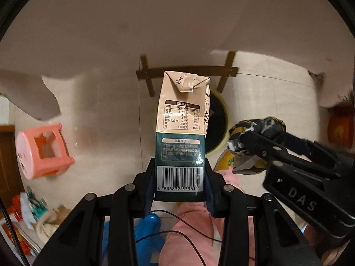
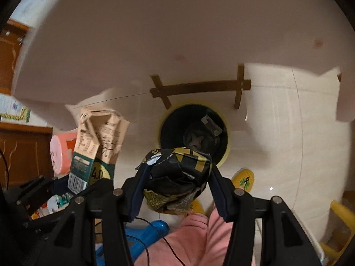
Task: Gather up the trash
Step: 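Open both grippers over the bin, dropping the carton and wrapper, then raise both tools back over the table, then reach both grippers toward the tissues and red box on the table, then grasp the white tissues with the right gripper while the left gripper grasps the red box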
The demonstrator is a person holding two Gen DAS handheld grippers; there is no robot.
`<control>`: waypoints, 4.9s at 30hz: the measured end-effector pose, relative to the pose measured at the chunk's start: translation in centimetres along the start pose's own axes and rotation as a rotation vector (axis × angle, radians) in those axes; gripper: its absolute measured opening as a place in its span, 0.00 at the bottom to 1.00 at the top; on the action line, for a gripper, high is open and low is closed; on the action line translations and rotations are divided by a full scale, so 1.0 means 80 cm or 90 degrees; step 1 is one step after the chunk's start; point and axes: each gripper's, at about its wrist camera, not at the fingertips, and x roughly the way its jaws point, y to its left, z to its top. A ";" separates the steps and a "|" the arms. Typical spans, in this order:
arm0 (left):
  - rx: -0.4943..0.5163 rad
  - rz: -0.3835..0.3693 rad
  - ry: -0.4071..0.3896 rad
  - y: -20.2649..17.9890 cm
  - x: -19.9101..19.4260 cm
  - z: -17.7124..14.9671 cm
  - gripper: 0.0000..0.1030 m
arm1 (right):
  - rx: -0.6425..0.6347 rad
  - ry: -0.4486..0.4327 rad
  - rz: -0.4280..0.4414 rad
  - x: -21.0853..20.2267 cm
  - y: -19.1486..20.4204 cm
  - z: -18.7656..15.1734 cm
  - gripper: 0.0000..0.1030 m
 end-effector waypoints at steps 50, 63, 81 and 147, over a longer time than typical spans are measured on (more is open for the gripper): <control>0.020 -0.008 -0.186 0.019 -0.272 -0.033 0.63 | -0.034 -0.106 0.051 -0.229 0.061 -0.002 0.69; 0.037 0.014 -0.301 0.031 -0.380 -0.026 0.63 | -0.100 -0.218 0.037 -0.342 0.108 0.019 0.69; -0.018 0.049 -0.366 0.075 -0.418 0.060 0.63 | -0.138 -0.282 0.020 -0.360 0.134 0.121 0.68; -0.244 -0.106 -0.184 0.250 -0.299 0.397 0.63 | -0.362 -0.152 0.138 -0.185 0.237 0.437 0.21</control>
